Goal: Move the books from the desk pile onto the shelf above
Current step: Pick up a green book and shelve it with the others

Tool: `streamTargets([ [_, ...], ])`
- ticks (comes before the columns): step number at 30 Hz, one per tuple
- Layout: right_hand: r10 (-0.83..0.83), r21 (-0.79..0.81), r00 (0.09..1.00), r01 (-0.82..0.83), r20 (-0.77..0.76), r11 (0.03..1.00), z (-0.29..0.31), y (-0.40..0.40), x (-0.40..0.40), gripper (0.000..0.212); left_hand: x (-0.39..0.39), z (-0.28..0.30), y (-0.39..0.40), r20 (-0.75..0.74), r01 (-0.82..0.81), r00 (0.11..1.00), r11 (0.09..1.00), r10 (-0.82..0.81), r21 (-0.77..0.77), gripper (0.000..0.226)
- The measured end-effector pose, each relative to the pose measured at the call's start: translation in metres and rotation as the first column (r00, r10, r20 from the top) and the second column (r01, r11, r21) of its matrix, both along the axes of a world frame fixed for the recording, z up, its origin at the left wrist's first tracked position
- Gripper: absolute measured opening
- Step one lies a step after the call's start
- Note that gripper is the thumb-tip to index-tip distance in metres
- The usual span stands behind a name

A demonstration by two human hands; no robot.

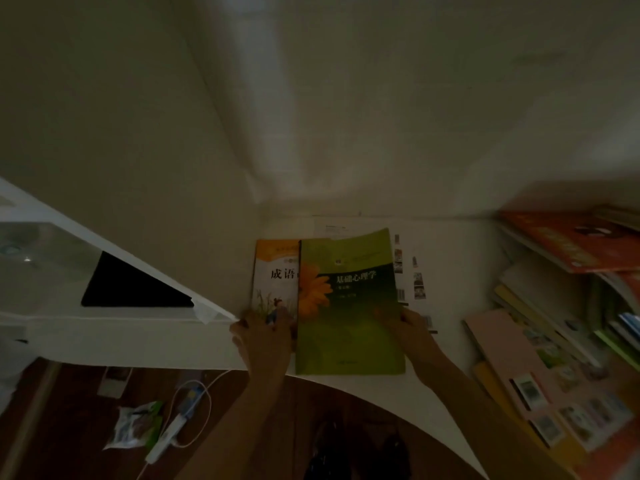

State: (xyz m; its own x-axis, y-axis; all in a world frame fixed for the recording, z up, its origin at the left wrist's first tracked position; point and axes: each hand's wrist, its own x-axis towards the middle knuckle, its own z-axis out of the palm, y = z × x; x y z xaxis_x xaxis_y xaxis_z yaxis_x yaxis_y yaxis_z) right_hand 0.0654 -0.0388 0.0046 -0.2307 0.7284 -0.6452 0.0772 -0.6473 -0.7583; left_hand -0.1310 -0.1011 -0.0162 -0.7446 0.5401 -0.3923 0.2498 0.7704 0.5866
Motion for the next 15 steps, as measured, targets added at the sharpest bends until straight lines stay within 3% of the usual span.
streamTargets([
  [5,0.153,0.069,0.988,-0.154,0.018,0.986,-0.004,0.003,-0.028,0.014,-0.018,-0.015,0.004,0.082,-0.008,0.997,0.996,0.015,-0.085,0.052],
  [7,0.232,0.132,0.954,-0.258,0.189,0.957,-0.012,0.004,-0.042,0.028,-0.023,-0.023,0.005,0.131,-0.005,0.991,0.994,0.019,-0.105,0.045],
  [9,0.268,0.183,0.849,-0.384,0.455,0.905,-0.016,0.005,-0.049,0.039,-0.025,-0.028,0.006,0.166,-0.012,0.986,0.994,0.03,-0.107,0.042],
  [10,0.195,0.213,0.775,-0.39,0.601,0.896,-0.015,0.008,-0.046,0.041,-0.025,-0.029,0.007,0.181,-0.012,0.983,0.995,0.03,-0.099,0.043],
  [12,-0.11,0.357,0.612,-0.298,0.783,0.886,-0.012,0.019,-0.028,0.041,-0.026,-0.032,0.008,0.204,-0.018,0.978,0.998,0.031,-0.062,0.044],
  [14,-0.317,0.431,0.499,-0.13,0.807,0.893,-0.015,0.033,-0.006,0.051,-0.027,-0.038,0.009,0.221,-0.008,0.975,1.0,0.014,-0.025,0.046],
  [15,-0.321,0.382,0.506,-0.02,0.801,0.924,-0.015,0.041,-0.001,0.059,-0.026,-0.038,0.009,0.232,-0.007,0.973,1.0,0.007,-0.002,0.048],
])
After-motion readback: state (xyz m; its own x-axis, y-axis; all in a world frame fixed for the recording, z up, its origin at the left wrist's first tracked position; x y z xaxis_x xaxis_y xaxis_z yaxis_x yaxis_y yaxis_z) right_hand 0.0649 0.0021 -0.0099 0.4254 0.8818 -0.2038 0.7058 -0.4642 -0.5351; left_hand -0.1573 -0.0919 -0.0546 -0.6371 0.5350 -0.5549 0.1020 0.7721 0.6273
